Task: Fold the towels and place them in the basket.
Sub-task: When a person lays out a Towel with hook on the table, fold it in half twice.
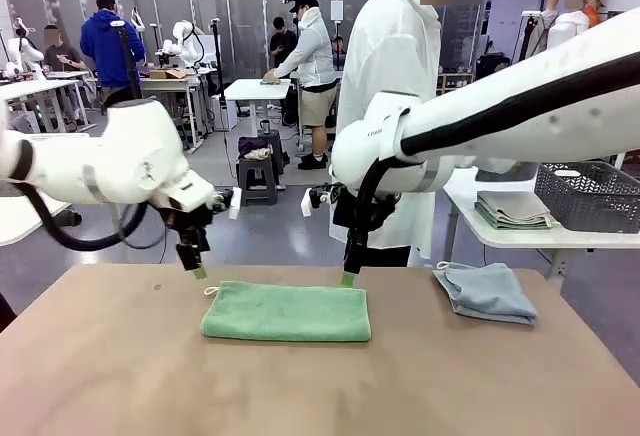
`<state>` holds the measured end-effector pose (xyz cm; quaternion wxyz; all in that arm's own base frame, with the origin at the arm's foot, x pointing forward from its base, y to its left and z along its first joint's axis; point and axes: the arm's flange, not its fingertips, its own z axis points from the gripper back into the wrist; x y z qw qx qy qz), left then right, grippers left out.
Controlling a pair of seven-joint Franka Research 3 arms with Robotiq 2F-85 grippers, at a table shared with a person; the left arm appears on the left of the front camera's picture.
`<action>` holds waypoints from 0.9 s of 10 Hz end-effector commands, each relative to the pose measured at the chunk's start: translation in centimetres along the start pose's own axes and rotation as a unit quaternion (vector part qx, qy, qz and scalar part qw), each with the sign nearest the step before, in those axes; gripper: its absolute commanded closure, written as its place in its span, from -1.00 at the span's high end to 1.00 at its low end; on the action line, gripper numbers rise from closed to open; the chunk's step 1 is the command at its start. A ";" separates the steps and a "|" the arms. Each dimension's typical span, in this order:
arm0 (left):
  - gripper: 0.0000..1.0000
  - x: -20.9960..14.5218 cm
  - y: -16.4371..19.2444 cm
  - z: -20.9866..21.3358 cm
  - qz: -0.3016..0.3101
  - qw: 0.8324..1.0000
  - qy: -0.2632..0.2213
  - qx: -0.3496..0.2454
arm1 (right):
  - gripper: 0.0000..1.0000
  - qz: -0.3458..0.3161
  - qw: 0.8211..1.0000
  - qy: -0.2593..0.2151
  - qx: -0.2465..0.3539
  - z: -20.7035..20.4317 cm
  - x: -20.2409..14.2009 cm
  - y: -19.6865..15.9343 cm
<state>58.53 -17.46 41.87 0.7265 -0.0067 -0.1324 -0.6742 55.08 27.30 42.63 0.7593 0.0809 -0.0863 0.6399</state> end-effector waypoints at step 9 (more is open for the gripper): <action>0.96 -16.1 -0.6 -0.4 -0.001 0.946 -0.317 -0.072 | 1.00 -0.153 0.987 -0.028 0.032 3.2 -3.0 9.5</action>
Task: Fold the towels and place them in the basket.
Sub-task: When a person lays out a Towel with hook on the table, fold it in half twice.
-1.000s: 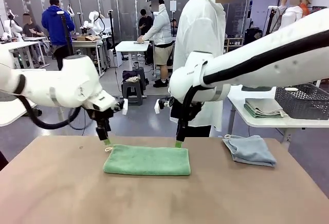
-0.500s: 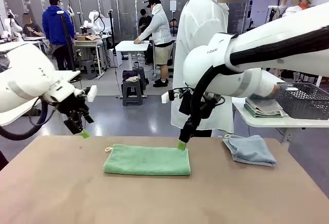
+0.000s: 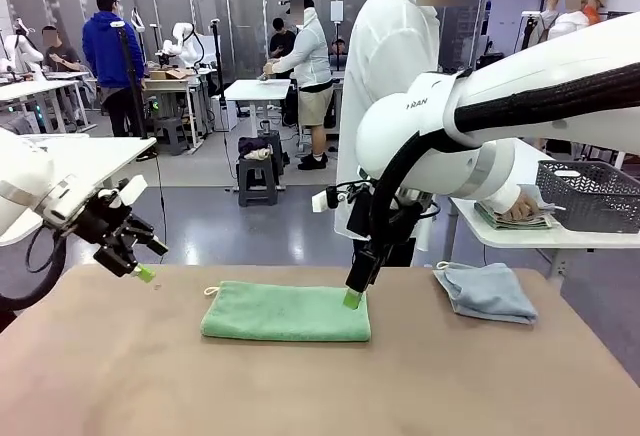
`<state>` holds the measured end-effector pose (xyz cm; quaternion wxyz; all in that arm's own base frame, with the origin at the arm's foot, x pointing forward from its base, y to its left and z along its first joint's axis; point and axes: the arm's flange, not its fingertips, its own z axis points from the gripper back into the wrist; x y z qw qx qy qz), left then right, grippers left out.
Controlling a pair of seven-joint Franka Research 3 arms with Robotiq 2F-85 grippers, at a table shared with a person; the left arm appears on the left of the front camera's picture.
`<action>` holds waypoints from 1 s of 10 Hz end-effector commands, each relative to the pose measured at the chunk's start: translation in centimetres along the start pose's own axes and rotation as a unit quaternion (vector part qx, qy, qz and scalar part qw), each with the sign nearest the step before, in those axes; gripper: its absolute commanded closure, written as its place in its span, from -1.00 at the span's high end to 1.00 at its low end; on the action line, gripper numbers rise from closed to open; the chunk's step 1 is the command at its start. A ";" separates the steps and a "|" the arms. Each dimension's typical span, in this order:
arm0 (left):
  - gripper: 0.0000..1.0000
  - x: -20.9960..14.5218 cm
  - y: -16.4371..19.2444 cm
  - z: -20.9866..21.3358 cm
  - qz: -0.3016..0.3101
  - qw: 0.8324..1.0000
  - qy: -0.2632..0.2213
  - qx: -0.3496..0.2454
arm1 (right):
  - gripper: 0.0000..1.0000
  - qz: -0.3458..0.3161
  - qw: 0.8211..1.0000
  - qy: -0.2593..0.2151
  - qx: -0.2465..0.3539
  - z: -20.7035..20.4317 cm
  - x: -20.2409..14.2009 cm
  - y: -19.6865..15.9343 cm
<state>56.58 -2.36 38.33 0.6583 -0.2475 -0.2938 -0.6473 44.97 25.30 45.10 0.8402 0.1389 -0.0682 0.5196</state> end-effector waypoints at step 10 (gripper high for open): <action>0.96 -3.1 1.3 -0.9 -0.009 0.992 -0.121 -0.018 | 1.00 -0.400 0.912 -0.084 -0.027 -3.5 1.2 -2.2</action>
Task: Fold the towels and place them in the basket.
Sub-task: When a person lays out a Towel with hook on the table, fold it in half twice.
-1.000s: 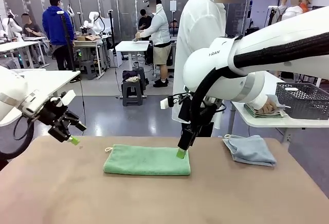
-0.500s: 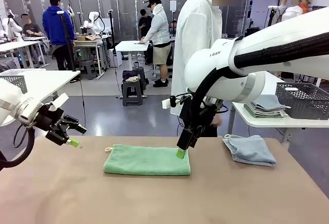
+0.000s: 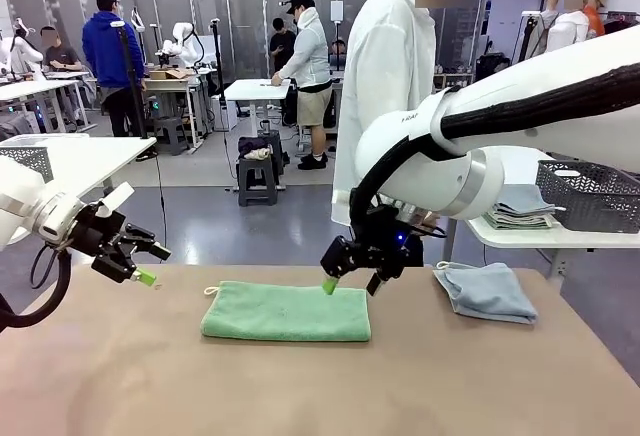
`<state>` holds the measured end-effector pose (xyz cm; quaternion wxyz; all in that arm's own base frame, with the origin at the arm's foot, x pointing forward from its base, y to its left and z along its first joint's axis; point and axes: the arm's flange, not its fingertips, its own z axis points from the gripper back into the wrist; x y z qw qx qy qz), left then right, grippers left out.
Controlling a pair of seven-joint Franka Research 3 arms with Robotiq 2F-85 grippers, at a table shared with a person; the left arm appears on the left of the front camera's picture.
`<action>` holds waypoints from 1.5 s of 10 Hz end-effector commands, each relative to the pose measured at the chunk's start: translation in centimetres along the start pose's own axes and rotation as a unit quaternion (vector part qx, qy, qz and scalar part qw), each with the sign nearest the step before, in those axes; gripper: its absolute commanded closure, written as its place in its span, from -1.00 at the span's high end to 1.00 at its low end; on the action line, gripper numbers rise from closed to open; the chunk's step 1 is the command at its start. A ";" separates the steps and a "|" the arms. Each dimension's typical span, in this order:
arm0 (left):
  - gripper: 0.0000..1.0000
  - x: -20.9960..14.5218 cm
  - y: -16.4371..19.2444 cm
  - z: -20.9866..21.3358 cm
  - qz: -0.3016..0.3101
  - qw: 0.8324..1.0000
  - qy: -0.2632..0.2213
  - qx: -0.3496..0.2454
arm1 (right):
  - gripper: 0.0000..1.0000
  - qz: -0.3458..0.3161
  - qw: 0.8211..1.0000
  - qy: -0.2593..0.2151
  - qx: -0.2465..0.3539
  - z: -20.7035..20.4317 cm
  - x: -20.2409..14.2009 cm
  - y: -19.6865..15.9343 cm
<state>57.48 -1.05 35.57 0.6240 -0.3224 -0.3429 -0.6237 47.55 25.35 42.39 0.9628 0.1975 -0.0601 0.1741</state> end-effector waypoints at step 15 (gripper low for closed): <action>0.96 0.0 0.0 0.0 0.000 1.000 0.000 0.000 | 1.00 -0.233 0.958 -0.053 -0.158 -11.2 8.2 -5.8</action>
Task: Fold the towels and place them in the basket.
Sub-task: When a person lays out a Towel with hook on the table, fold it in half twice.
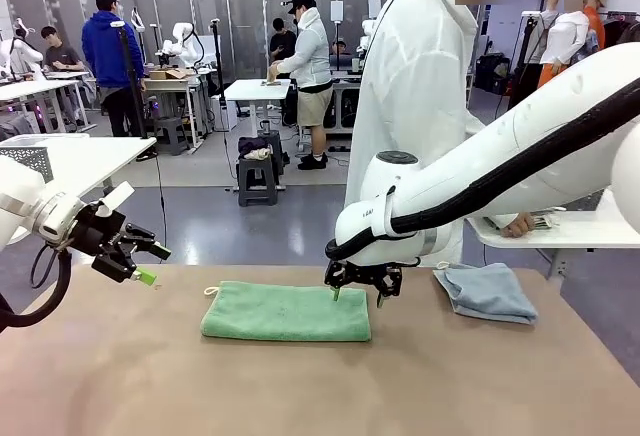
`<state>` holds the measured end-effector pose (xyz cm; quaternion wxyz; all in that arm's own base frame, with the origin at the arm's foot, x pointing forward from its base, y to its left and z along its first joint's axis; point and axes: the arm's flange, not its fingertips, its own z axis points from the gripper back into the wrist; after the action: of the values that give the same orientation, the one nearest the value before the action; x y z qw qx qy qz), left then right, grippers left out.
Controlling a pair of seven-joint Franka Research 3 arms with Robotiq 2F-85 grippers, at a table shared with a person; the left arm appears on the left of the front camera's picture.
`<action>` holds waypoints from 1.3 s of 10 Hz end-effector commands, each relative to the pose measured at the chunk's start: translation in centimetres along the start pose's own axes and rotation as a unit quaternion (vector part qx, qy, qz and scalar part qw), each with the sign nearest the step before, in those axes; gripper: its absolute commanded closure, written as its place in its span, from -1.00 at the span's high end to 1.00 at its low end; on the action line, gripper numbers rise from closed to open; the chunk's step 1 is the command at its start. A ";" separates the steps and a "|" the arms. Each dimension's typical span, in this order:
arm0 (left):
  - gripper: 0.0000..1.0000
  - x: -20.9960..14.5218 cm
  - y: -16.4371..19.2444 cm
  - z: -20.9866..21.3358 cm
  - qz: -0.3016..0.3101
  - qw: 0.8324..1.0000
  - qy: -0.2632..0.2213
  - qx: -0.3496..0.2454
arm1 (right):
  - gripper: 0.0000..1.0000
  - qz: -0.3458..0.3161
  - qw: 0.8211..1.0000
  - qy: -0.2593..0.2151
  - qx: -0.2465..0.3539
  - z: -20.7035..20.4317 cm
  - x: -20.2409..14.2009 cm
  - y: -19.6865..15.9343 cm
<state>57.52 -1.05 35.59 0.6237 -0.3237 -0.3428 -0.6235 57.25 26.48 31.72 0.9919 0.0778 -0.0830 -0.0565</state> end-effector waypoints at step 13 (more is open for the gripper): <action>0.96 0.0 0.0 0.0 0.000 1.000 0.001 0.001 | 0.60 -0.025 0.999 0.008 -0.048 -3.0 1.2 0.5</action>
<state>57.52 -1.05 35.59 0.6237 -0.3237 -0.3428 -0.6235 58.44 26.47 29.13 0.9942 0.0530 -0.0670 -0.0645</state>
